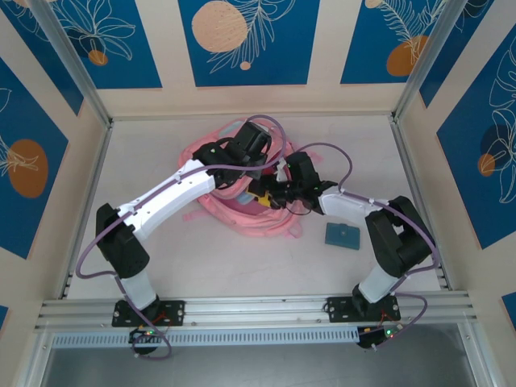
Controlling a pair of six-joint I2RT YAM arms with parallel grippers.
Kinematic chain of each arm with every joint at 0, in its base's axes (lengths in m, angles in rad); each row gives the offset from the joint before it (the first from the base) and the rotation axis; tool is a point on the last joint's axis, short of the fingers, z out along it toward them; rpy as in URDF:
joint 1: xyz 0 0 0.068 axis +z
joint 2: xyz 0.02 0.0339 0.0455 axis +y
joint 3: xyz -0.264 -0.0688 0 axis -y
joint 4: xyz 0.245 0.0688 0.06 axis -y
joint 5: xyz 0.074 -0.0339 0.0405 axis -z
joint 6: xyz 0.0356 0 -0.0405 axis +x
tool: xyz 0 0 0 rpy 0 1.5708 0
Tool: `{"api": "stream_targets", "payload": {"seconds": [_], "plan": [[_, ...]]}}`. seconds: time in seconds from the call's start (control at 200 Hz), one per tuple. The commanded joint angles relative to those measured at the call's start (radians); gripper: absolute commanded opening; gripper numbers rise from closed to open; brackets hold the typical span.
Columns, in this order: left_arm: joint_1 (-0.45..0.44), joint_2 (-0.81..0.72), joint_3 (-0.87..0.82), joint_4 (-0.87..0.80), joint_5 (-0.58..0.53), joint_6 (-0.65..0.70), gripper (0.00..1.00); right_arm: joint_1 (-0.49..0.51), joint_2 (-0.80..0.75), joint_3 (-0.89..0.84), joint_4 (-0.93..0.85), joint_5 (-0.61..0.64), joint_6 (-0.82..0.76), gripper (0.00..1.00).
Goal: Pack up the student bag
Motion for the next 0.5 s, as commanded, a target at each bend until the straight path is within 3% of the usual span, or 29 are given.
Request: {"api": "stream_targets", "payload": {"seconds": [0.0, 0.185, 0.495], "plan": [[0.007, -0.032, 0.019, 0.081, 0.013, -0.035, 0.0, 0.015, 0.003, -0.014, -0.041, 0.073, 0.0, 0.57], [0.007, -0.029, 0.02, 0.078, 0.021, -0.038, 0.0, 0.023, 0.075, 0.038, -0.03, 0.118, 0.022, 0.45], [0.009, -0.027, 0.017, 0.081, 0.041, -0.049, 0.0, 0.034, 0.229, 0.152, 0.125, 0.05, 0.092, 0.24]]}}
